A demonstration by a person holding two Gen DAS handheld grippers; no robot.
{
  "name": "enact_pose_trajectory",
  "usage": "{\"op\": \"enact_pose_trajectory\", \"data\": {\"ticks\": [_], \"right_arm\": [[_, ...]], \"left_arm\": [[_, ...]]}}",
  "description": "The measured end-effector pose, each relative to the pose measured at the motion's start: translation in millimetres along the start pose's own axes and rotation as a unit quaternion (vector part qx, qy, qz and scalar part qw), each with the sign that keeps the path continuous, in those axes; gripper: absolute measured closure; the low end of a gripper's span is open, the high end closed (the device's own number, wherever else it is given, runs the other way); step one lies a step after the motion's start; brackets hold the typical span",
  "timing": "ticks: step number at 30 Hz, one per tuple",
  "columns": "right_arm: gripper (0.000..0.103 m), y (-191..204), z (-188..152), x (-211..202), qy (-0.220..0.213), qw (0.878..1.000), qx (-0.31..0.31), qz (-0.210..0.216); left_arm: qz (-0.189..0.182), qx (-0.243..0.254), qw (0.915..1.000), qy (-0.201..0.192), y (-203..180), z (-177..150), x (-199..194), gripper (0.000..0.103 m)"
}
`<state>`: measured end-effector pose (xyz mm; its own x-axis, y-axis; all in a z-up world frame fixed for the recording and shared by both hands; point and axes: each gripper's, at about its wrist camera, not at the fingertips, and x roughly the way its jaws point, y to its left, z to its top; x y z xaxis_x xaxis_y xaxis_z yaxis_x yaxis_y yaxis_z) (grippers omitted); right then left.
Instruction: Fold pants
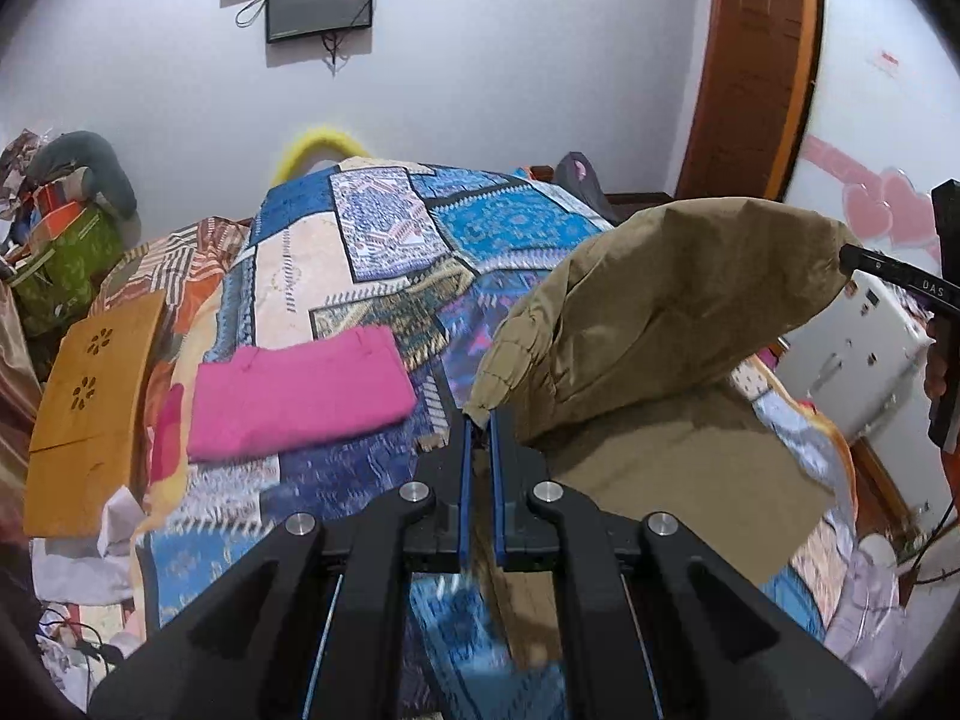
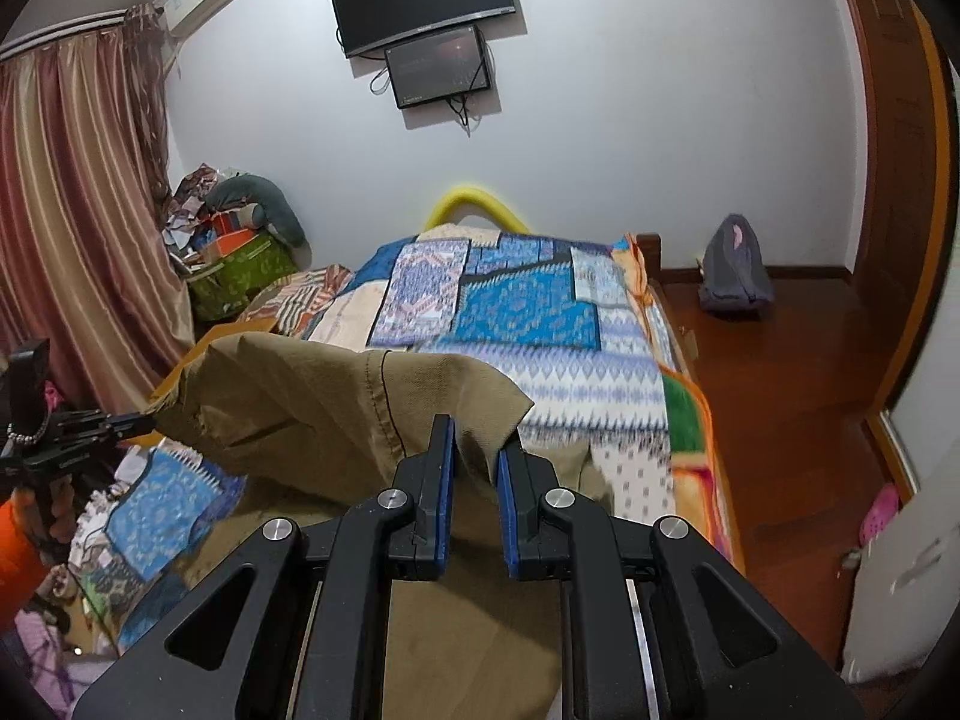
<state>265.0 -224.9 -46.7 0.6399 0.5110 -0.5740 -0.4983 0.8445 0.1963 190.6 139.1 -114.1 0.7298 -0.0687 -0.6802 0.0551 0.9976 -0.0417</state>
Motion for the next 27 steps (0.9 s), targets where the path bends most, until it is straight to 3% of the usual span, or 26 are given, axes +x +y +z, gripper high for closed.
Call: {"op": "enact_pose_trajectory", "data": {"ticks": [4,14,20,27], "right_arm": [[0.091,-0.6,-26.5,-6.7,0.012,1.000,0.010,-0.013],[0.091,-5.0,-98.3,-12.3,0.060,0.997,0.045,-0.026],[0.091,-13.2,-130.5,-13.0,0.082,0.994,0.062,-0.045],[0.091,-19.3,-160.5,-19.0,0.122,0.988,0.058,-0.070]], "left_arm": [[0.000,0.013,0.9999,-0.002,-6.9,-23.8,-7.8,0.098],[-0.017,-0.012,0.9997,0.010,-10.3,-82.2,-22.8,0.101],[-0.016,-0.028,0.9991,0.028,-12.3,-90.9,-18.8,0.101],[-0.020,-0.018,0.9990,0.035,-28.9,-78.0,-8.0,0.101]]}}
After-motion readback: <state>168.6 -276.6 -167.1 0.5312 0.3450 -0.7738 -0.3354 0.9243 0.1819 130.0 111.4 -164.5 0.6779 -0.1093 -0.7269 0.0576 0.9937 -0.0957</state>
